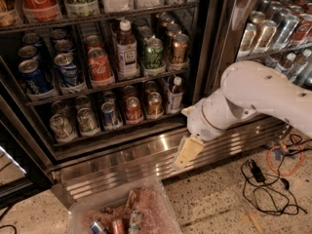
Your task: Pick 7up can from bottom shelf of fridge
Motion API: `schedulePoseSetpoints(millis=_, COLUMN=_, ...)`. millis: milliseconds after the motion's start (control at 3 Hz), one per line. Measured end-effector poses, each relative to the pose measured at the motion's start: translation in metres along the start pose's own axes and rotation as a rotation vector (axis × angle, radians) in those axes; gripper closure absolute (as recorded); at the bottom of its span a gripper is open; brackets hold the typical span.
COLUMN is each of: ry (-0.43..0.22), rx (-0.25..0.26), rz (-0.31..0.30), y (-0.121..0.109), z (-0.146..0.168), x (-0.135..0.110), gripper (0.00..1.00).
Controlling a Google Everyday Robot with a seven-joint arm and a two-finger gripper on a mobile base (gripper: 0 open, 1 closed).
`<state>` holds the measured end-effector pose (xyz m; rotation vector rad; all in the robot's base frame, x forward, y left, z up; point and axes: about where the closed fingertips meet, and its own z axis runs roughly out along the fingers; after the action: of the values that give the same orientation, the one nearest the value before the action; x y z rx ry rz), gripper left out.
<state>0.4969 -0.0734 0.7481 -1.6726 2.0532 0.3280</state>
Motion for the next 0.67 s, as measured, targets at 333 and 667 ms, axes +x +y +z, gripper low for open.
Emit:
schedulePoseSetpoints(millis=333, ry=-0.017, rx=-0.001, rz=0.000, y=-0.003, z=0.020, x=-0.008, gripper=0.00)
schedulePoseSetpoints(millis=667, ry=-0.036, rx=-0.025, rz=-0.004, y=-0.003, z=0.044, x=-0.013, gripper=0.00)
